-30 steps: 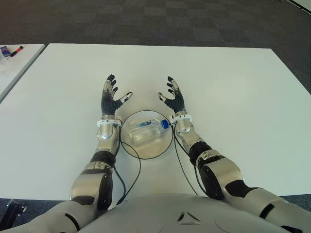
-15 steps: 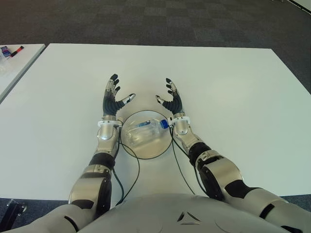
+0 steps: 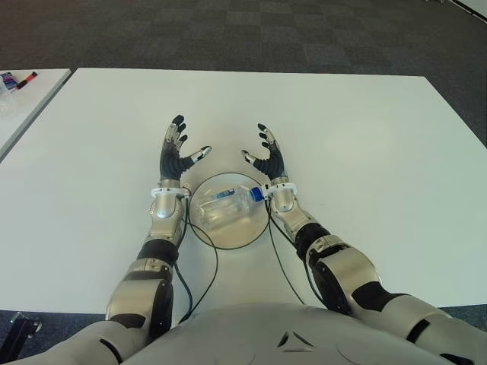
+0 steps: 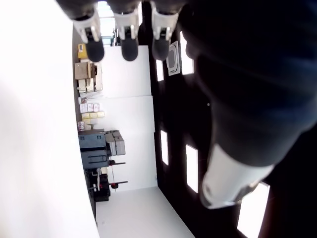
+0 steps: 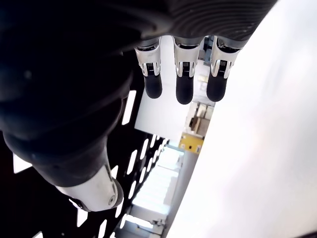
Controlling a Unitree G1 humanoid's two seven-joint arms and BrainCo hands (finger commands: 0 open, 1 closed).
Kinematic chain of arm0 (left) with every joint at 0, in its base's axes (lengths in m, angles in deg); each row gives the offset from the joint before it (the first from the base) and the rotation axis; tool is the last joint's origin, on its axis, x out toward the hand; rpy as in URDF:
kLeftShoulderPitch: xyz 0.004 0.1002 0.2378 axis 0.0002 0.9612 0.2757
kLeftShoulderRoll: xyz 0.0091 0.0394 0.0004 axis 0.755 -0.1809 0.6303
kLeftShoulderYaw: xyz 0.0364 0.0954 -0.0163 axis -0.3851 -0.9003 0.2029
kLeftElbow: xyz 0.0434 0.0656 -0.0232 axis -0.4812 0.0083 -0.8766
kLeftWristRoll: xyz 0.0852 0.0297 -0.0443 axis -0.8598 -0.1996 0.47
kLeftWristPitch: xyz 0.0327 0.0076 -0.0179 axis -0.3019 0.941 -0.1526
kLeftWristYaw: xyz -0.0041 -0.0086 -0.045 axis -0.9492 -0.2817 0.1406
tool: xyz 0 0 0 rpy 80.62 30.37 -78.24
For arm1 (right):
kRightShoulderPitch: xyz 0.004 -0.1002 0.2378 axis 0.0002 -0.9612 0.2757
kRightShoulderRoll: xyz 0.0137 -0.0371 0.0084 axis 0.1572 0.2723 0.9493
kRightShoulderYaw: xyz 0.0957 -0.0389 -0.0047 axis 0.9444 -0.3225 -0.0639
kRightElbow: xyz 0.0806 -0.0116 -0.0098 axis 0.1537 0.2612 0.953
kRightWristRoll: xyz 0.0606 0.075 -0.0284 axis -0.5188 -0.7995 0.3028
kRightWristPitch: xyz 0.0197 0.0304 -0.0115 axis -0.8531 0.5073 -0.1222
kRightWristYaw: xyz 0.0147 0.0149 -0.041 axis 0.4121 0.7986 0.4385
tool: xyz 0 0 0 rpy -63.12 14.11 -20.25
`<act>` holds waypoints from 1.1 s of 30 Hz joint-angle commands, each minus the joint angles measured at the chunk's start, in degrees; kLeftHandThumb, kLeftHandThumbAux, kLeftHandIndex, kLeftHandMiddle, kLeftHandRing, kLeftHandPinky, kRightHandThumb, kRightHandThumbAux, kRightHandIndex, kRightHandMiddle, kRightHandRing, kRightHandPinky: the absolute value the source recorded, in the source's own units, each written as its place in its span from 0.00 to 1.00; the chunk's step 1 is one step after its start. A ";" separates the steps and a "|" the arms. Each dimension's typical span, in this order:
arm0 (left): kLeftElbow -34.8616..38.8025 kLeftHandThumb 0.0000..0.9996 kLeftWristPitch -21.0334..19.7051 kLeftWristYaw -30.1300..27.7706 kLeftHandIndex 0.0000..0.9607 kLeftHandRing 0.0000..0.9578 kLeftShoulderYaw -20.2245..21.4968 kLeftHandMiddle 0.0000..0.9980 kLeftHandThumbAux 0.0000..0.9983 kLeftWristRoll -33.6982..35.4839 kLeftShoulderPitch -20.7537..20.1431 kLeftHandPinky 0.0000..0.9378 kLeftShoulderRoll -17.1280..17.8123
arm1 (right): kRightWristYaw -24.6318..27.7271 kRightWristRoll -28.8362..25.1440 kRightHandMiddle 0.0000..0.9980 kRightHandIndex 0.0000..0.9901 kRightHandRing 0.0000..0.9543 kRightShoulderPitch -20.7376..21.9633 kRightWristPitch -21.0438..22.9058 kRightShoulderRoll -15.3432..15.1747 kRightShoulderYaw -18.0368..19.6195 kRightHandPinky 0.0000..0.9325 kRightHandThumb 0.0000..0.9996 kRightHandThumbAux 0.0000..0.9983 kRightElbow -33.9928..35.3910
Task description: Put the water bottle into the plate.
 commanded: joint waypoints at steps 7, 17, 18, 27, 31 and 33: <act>0.13 0.02 -1.25 -0.81 0.02 0.04 0.08 0.03 0.89 0.61 0.95 0.09 0.47 | 1.06 -0.23 0.10 0.11 0.12 -0.94 2.57 2.22 -0.06 0.15 0.00 0.80 -0.09; 0.14 0.04 -0.20 -1.17 0.03 0.05 0.81 0.03 0.89 2.06 0.86 0.09 0.08 | 12.80 -11.12 0.07 0.08 0.09 -1.06 2.52 3.36 7.65 0.15 0.00 0.89 -2.32; 0.17 0.04 -0.22 -1.17 0.03 0.05 0.83 0.03 0.89 2.17 0.88 0.09 0.06 | 14.11 -12.26 0.07 0.08 0.09 -0.96 2.34 3.34 8.57 0.15 0.00 0.90 -2.82; 0.67 0.05 -0.88 -0.73 0.03 0.05 0.71 0.04 0.88 2.12 1.29 0.09 0.40 | 19.74 -16.98 0.06 0.08 0.08 0.08 1.35 2.94 13.75 0.14 0.00 0.93 -6.07; 0.56 0.04 -1.13 -0.69 0.03 0.05 0.71 0.04 0.88 1.94 1.38 0.09 0.79 | 20.19 -17.14 0.06 0.08 0.08 0.01 0.49 3.14 14.66 0.15 0.01 0.92 -6.49; 0.43 0.04 -1.13 -0.70 0.03 0.05 0.71 0.03 0.88 1.86 1.39 0.09 0.98 | 20.29 -17.17 0.06 0.08 0.08 -0.03 0.09 3.24 15.08 0.15 0.02 0.92 -6.64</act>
